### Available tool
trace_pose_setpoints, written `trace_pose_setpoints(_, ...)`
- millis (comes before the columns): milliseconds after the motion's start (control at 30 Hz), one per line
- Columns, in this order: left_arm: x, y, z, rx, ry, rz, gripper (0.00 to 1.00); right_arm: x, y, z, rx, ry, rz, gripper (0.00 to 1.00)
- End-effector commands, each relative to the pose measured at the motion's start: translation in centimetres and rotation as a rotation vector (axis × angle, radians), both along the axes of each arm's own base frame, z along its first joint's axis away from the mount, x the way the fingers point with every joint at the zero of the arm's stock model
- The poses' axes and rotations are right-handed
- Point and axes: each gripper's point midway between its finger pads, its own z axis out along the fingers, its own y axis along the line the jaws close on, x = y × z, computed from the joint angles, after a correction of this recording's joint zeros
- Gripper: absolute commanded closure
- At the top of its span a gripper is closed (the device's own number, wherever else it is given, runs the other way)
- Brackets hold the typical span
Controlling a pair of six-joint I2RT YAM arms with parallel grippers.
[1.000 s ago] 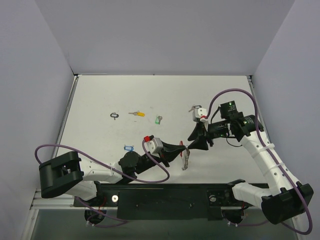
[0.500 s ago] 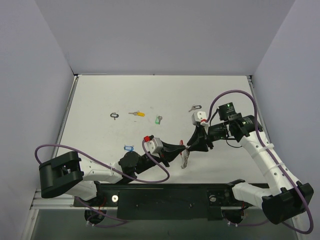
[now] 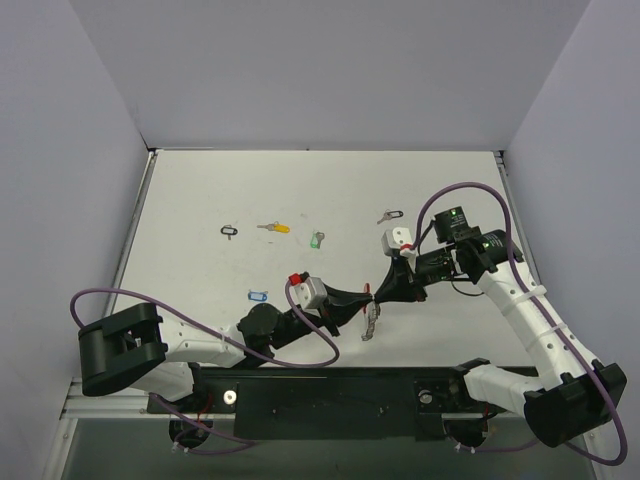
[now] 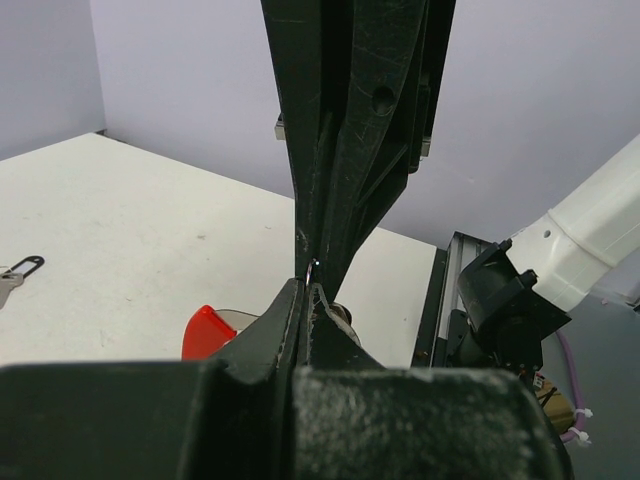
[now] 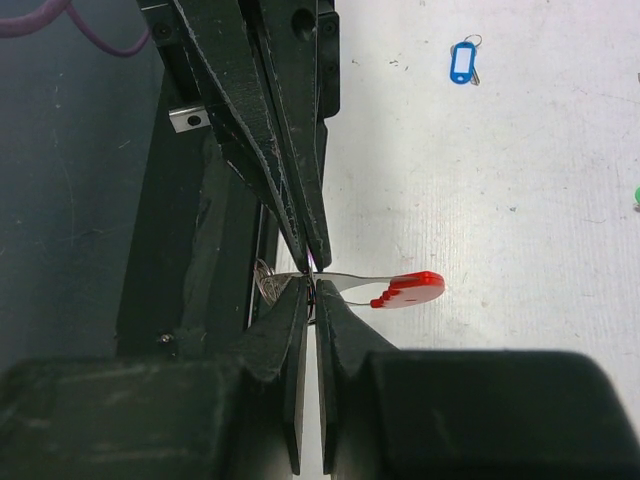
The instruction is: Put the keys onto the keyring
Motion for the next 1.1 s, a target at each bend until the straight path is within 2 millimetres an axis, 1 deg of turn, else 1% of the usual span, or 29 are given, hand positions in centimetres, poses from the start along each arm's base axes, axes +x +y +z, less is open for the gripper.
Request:
trace_pose_setpoints(0,0.1,0.4,4.4,-0.151,-0.039,0.005,1.00,-1.3,0.0,0.8,0.015,0.032,0.038,1.00)
trace_pose_setpoints(100,0.2,0.3,4.0,-0.143,-0.017,-0.003,1.00,-0.9,-0.2,0.9,-0.022,0.048,-0.001,1.00)
trace_pose_setpoints(133,0.2,0.4,3.7,-0.137,-0.006,-0.004,0.99,-0.9,-0.3,0.9,-0.032,0.057,-0.012,1.00)
trace_pose_setpoints(200,0.2,0.3,3.3,-0.126,0.009,-0.011,0.91,-0.7,-0.4,0.7,-0.047,0.061,-0.025,1.00)
trace_pose_setpoints(233,0.1,0.3,3.2,-0.122,0.013,-0.015,0.84,-0.6,-0.5,0.6,-0.057,0.063,-0.032,1.00)
trace_pose_setpoints(267,0.0,0.3,2.9,-0.112,0.022,-0.021,0.79,-0.6,-0.6,0.4,-0.065,0.072,-0.038,1.00)
trace_pose_setpoints(300,0.0,0.3,2.8,-0.109,0.025,-0.022,0.71,-0.5,-0.6,0.2,-0.077,0.076,-0.045,1.00)
trace_pose_setpoints(333,0.0,0.4,2.6,-0.100,0.036,-0.023,0.68,-0.4,-0.7,0.1,-0.087,0.086,-0.054,1.00)
trace_pose_setpoints(367,-0.1,0.6,2.9,-0.104,0.031,-0.029,0.62,-0.2,-0.9,-0.1,-0.101,0.083,-0.065,1.00)
trace_pose_setpoints(400,-0.2,0.6,2.5,-0.090,0.041,-0.036,0.60,-0.2,-0.9,-0.1,-0.110,0.093,-0.071,1.00)
trace_pose_setpoints(433,-0.3,1.1,2.5,-0.089,0.042,-0.033,0.56,-0.1,-1.1,-0.5,-0.131,0.095,-0.081,1.00)
trace_pose_setpoints(467,-0.2,1.2,2.0,-0.065,0.052,-0.030,0.55,0.0,-1.4,-0.6,-0.150,0.093,-0.089,1.00)
trace_pose_setpoints(500,-0.2,1.8,2.3,-0.067,0.051,-0.024,0.53,0.1,-1.5,-0.7,-0.161,0.090,-0.092,1.00)
trace_pose_setpoints(533,-0.1,1.9,1.0,-0.013,0.070,-0.019,0.50,0.0,-2.0,-1.0,-0.198,0.083,-0.096,1.00)
trace_pose_setpoints(567,0.0,2.5,1.9,-0.022,0.063,-0.013,0.48,0.1,-2.3,-1.2,-0.222,0.063,-0.087,1.00)
trace_pose_setpoints(600,0.0,2.6,0.3,0.056,0.083,-0.010,0.45,-0.1,-3.0,-1.4,-0.278,0.060,-0.082,1.00)
trace_pose_setpoints(633,0.1,2.9,0.2,0.099,0.092,-0.004,0.44,-0.1,-3.3,-1.4,-0.305,0.040,-0.065,1.00)
trace_pose_setpoints(667,0.1,3.0,-0.3,0.142,0.082,-0.003,0.41,-0.6,-4.1,-1.5,-0.363,0.063,-0.045,1.00)
trace_pose_setpoints(700,0.1,3.2,0.8,0.142,0.065,-0.001,0.40,-0.5,-4.3,-0.6,-0.374,0.022,-0.010,1.00)
trace_pose_setpoints(733,0.1,3.3,-0.5,0.211,0.059,0.001,0.39,-1.5,-5.1,-1.1,-0.439,0.083,0.019,1.00)
trace_pose_setpoints(767,0.0,3.4,-0.5,0.243,0.038,-0.001,0.39,-1.2,-5.3,-0.3,-0.445,0.046,0.048,1.00)
trace_pose_setpoints(800,0.1,3.4,-0.4,0.253,0.028,0.000,0.38,-1.9,-5.8,-0.4,-0.493,0.089,0.076,1.00)
trace_pose_setpoints(833,0.2,3.3,-0.4,0.266,0.009,0.004,0.38,-1.7,-5.8,0.1,-0.500,0.074,0.083,1.00)
trace_pose_setpoints(867,0.4,3.2,-0.4,0.272,-0.006,0.007,0.38,-2.0,-6.1,-0.1,-0.533,0.090,0.100,1.00)
trace_pose_setpoints(933,0.2,2.4,-0.1,0.290,-0.046,-0.017,0.37,-2.0,-6.2,-0.2,-0.560,0.078,0.104,1.00)
trace_pose_setpoints(1067,1.1,0.7,0.6,0.303,-0.092,-0.012,0.37,-1.5,-5.7,-0.4,-0.572,0.062,0.070,1.00)
